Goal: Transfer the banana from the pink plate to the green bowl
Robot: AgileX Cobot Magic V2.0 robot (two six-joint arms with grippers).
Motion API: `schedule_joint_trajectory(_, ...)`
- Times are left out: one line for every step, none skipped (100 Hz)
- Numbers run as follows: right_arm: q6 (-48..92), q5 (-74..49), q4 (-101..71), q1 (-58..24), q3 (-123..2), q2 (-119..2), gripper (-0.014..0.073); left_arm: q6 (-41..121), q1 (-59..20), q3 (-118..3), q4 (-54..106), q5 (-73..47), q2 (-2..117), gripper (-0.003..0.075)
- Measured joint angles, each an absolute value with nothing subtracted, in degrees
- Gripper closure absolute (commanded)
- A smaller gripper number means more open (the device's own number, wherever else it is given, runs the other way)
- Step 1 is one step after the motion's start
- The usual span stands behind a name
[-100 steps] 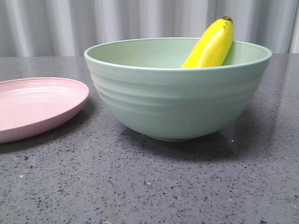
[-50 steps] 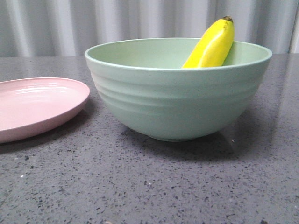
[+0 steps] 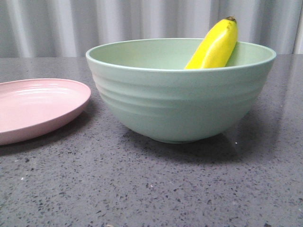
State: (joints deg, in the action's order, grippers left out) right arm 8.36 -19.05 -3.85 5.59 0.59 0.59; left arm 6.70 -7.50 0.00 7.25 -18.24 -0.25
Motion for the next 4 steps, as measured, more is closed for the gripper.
schedule_joint_trajectory(8.36, -19.05, -3.85, 5.59, 0.59, 0.59, 0.0664, 6.7, -7.5, 0.0, 7.25, -18.24, -0.25, 0.0741)
schedule_joint_trajectory(8.36, -19.05, -3.85, 5.59, 0.59, 0.59, 0.0664, 6.7, -7.5, 0.0, 7.25, -18.24, -0.25, 0.0741)
schedule_joint_trajectory(8.36, -19.05, -3.85, 5.59, 0.59, 0.59, 0.0664, 6.7, -7.5, 0.0, 7.25, -18.24, -0.25, 0.0741)
schedule_joint_trajectory(8.36, -19.05, -3.85, 5.59, 0.59, 0.59, 0.0664, 6.7, -7.5, 0.0, 7.25, -18.24, -0.25, 0.0741)
